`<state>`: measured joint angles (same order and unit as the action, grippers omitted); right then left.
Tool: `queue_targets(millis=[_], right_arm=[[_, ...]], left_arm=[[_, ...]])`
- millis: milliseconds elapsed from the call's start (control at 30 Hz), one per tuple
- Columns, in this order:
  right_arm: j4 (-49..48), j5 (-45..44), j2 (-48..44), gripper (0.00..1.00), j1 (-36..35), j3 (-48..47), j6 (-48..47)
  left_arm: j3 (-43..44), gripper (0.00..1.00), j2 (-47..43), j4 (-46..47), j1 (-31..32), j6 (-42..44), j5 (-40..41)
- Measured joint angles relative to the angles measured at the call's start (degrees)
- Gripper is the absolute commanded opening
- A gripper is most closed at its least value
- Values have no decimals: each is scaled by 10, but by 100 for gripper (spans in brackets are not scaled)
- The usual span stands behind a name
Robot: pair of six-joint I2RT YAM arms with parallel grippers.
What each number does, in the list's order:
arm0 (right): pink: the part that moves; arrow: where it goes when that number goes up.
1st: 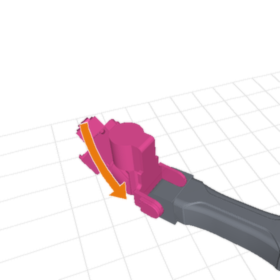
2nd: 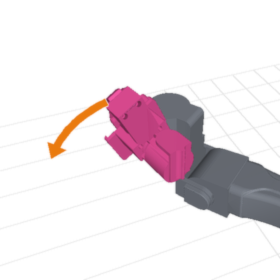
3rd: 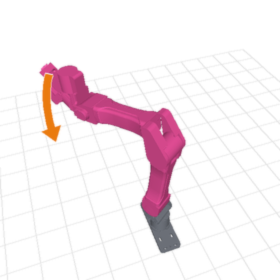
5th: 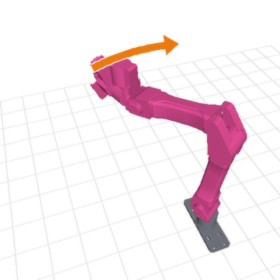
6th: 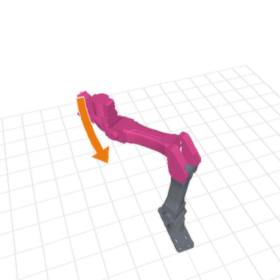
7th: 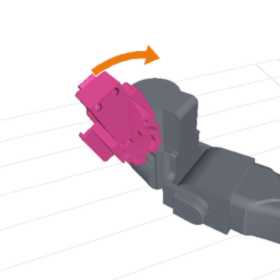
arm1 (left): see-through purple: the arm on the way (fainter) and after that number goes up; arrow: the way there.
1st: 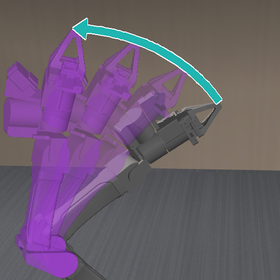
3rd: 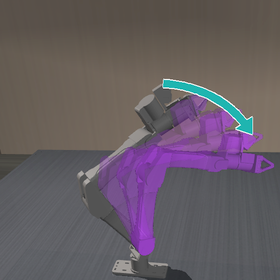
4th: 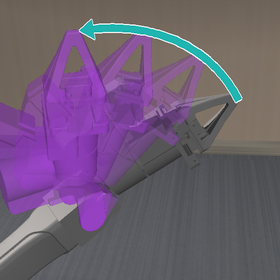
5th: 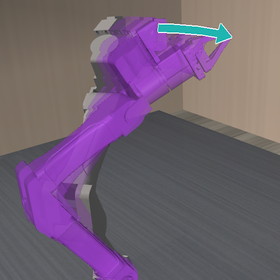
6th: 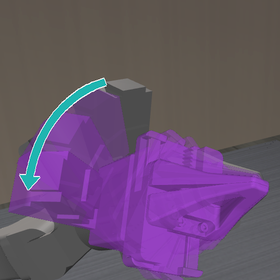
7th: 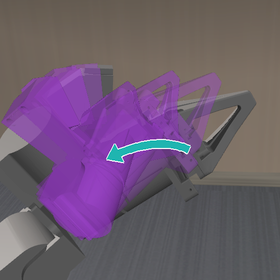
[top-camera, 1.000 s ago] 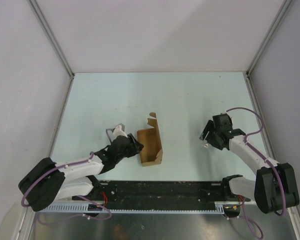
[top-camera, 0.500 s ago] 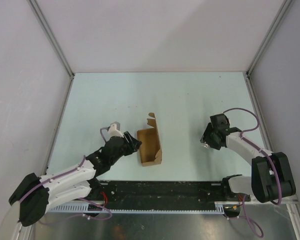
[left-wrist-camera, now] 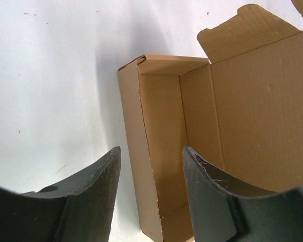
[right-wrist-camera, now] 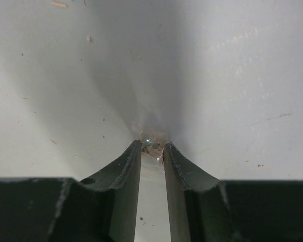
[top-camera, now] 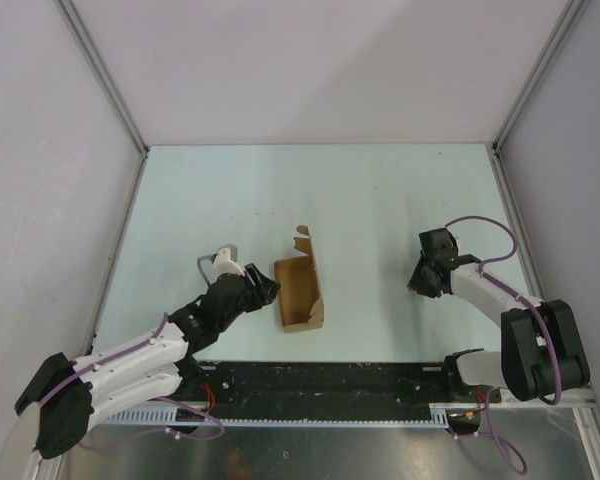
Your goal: Fold the paper box
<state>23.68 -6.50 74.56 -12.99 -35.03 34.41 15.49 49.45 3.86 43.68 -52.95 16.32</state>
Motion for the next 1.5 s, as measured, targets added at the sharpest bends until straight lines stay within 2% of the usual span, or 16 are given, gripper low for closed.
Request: queue_targets(millis=[200,367,633,733,1000,1133,1500], right_arm=[[1,-2,-16,28,0,4,0],[11,-4,-83,27,0,5,0],[33,-3,-168,17,0,-3,-4],[39,12,-193,17,0,-9,-7],[40,71,-241,14,-17,-95,-20],[31,96,-242,15,-49,-140,-21],[-37,127,-170,16,-252,-253,-17]], left_arm=[[0,58,-14,-5,0,1,0],[0,58,-29,-6,0,5,0],[0,59,-56,-14,0,5,0],[0,59,-64,-16,0,5,0],[-2,59,-75,-17,-1,5,0],[-8,60,-82,-17,-1,4,0],[-36,59,-120,-21,-7,-1,5]])
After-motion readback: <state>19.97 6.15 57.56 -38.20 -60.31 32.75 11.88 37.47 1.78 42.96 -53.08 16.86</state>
